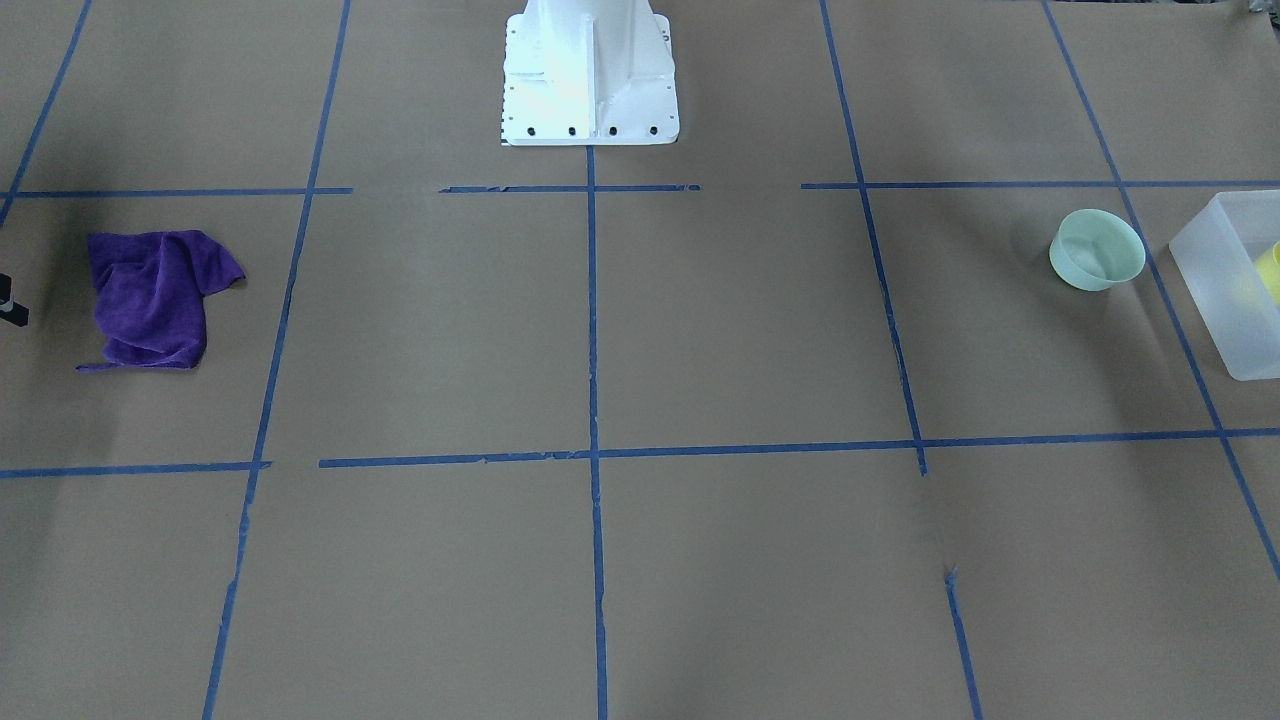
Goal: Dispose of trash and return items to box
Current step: 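Lower the right gripper onto the purple cloth and pinch it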
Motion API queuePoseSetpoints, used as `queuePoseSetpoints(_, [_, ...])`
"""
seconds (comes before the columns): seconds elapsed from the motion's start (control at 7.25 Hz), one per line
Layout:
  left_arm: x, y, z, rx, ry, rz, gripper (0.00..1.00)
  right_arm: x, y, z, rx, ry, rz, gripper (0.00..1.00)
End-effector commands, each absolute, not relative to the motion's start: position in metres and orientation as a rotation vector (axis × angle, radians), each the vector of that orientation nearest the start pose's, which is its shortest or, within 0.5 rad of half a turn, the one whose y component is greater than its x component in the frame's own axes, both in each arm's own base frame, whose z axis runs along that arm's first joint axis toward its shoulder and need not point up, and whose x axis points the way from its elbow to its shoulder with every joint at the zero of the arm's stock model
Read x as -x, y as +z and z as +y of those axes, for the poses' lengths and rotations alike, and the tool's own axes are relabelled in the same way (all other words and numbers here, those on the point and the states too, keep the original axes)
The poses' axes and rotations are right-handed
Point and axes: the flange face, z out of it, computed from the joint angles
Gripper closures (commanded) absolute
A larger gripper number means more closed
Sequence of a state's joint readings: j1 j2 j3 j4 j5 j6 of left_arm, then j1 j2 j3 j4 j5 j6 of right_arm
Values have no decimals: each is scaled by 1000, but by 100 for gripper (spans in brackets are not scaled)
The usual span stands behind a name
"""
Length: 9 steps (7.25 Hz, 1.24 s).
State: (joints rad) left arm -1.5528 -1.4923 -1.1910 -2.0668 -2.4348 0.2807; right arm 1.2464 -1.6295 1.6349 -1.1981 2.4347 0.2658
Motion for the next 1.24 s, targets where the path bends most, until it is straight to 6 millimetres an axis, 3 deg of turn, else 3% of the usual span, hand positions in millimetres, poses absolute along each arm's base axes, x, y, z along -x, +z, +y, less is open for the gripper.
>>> queuePoseSetpoints(0.0, [50, 801, -430, -185, 312, 845, 0, 124, 592, -473, -80, -199, -942, 0])
queuePoseSetpoints(0.28, [56, 747, -440, -286, 343, 823, 0, 183, 572, -449, -96, -76, -1011, 0])
queuePoseSetpoints(0.55, [68, 725, -449, -289, 313, 817, 0, 191, 585, -402, -26, 41, -1080, 0])
queuePoseSetpoints(0.97, [68, 664, -464, -330, 209, 825, 0, 213, 587, -367, 106, 135, -1110, 0])
queuePoseSetpoints(1.1, [68, 658, -466, -321, 201, 825, 0, 221, 580, -361, 140, 156, -1115, 0])
